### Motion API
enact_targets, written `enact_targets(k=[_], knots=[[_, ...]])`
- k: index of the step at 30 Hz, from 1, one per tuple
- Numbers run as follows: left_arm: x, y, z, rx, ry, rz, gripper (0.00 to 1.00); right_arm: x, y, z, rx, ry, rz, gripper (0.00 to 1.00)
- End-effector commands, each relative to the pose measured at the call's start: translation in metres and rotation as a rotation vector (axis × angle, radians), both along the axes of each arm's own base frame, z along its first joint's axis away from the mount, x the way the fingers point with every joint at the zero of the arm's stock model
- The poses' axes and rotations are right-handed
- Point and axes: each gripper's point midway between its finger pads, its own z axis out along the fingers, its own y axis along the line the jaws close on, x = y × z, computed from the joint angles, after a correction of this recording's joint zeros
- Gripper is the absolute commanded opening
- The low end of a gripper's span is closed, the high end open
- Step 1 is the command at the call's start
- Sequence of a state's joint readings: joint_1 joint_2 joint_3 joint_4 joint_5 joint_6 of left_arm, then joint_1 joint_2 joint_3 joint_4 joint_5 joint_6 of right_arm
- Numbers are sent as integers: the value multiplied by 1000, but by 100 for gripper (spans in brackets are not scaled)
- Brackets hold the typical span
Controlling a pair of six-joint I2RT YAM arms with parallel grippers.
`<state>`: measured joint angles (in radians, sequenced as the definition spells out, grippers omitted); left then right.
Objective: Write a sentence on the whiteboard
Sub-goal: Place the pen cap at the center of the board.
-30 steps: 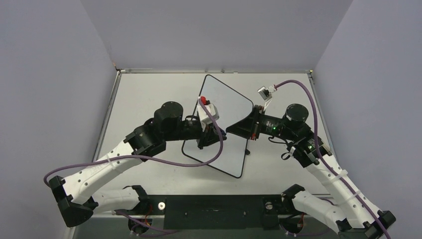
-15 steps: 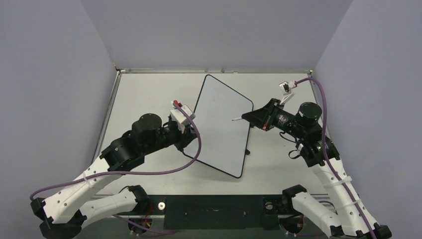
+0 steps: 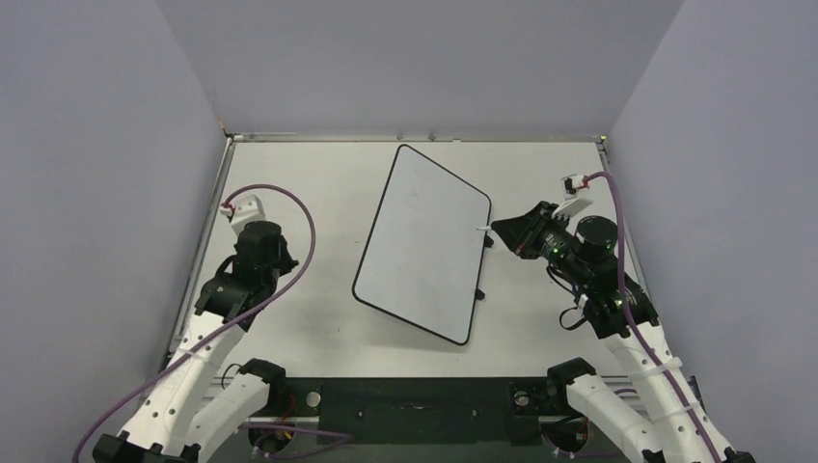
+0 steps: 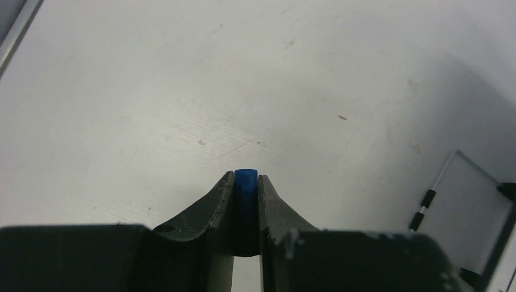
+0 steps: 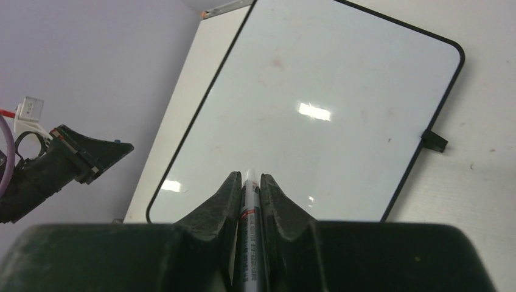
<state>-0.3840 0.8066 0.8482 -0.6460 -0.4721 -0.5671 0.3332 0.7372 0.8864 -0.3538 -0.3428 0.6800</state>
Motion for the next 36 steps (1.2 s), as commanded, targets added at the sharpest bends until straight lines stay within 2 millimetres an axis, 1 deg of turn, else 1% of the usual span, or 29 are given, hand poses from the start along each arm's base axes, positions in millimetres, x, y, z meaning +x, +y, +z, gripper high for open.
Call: enact_targets(k=[1,2,3,4,5,6,7,8,9,10,11,12,15,17,20,21,23,24,26,28,30,33,35,36], knots=[[2,11,-36,-148,63,112,0,13,-14,-15,-52,4,-84,0],[3,15,-43,-163,75,136,0,15,-17,-21,-61,15,-103,0],[4,13,-53,-190,84,145,0,16,-18,-25,-67,22,-113,0],[2,17,-66,-197,107,167,0,18,-20,-31,-76,34,-128,0],[5,17,-68,-216,92,185,0,19,-22,-34,-82,38,-135,0],[2,20,-79,-225,101,210,0,20,-23,-39,-90,44,-144,0],[5,21,-79,-235,75,222,0,21,-24,-41,-93,47,-147,0],[3,24,-88,-246,77,241,0,21,-24,-44,-97,50,-148,0],[5,25,-88,-256,60,251,2,21,-24,-45,-99,51,-150,0],[3,30,-96,-254,65,283,2,21,-25,-47,-102,54,-151,0],[3,33,-98,-250,60,299,3,21,-25,-49,-105,56,-152,0],[1,40,-105,-238,67,348,3,21,-25,-50,-108,57,-151,0],[-1,51,-116,-226,72,414,4,22,-26,-53,-114,60,-153,0],[2,53,-121,-227,68,414,7,22,-25,-54,-117,63,-147,0],[3,62,-122,-191,71,444,12,22,-21,-58,-126,72,-120,0],[3,65,-126,-185,83,458,13,21,-20,-59,-128,76,-112,0],[2,68,-133,-191,105,475,20,22,-19,-61,-133,79,-109,0],[2,67,-135,-202,112,479,26,21,-19,-61,-135,78,-108,0],[2,69,-139,-207,128,494,36,22,-20,-63,-140,83,-111,0],[1,70,-142,-206,134,499,40,23,-20,-66,-143,89,-112,0],[0,70,-144,-210,132,496,40,23,-21,-67,-146,92,-116,0],[1,68,-137,-217,109,472,41,25,-25,-70,-156,92,-142,0],[4,66,-125,-215,75,438,41,27,-32,-73,-169,95,-183,0],[6,66,-114,-204,46,408,41,29,-39,-77,-185,103,-220,0]])
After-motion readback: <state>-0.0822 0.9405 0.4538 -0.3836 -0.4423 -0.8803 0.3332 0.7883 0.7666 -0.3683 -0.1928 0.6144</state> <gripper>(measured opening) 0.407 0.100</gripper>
